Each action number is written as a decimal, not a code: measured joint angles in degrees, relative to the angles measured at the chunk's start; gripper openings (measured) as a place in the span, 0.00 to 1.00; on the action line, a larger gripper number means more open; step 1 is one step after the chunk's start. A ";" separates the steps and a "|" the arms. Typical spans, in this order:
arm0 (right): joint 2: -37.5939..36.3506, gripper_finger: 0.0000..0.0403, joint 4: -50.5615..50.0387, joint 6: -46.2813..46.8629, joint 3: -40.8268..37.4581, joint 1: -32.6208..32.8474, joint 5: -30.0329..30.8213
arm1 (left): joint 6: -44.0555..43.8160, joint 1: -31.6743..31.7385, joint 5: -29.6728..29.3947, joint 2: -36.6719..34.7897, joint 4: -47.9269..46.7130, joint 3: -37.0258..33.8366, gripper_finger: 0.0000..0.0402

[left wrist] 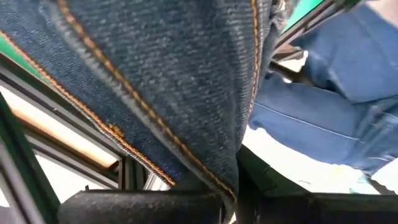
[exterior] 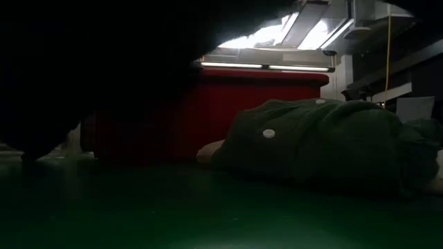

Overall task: Fold laundry
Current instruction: Fold the dark blue pants

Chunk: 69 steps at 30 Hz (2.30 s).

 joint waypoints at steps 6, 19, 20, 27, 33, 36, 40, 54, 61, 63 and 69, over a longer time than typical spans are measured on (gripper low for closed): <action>0.09 0.02 0.01 8.18 -5.73 0.00 -2.05 | -0.60 -1.86 5.54 6.55 1.68 0.00 0.02; 0.41 0.02 0.20 9.63 -14.24 -0.04 -6.65 | -1.69 -4.37 14.75 13.93 6.75 0.00 0.02; 0.42 0.02 0.19 9.63 -14.46 -0.03 -6.66 | -1.69 -4.36 13.71 13.93 6.77 0.00 0.02; 0.34 0.02 0.03 8.18 -14.98 -0.02 -4.70 | -1.51 -4.30 9.07 13.93 6.67 0.00 0.02; 0.33 0.02 0.03 5.68 -14.98 -0.02 -4.44 | -1.61 -4.50 8.78 13.93 5.98 0.00 0.02; 0.33 0.02 0.05 4.76 -14.98 0.00 -3.37 | -1.66 -4.50 6.83 13.93 5.65 -0.01 0.02; 0.33 0.02 0.05 4.45 -14.98 0.00 -3.06 | -1.66 -4.50 2.33 13.93 5.67 0.00 0.03; 0.33 0.07 0.05 4.44 -14.98 0.00 -3.01 | -4.20 -6.63 2.78 13.93 5.72 0.00 0.32; 0.33 0.24 0.07 4.41 -14.98 0.00 -3.04 | -4.18 -7.99 -9.18 13.93 7.05 0.00 0.35; 0.33 0.27 0.09 4.41 -14.98 0.00 -3.01 | -4.07 -7.92 -16.80 13.93 7.64 -0.02 0.34; 0.33 0.30 0.09 4.39 -14.98 0.00 -2.80 | 3.53 -6.08 -31.93 13.93 10.53 -0.02 0.31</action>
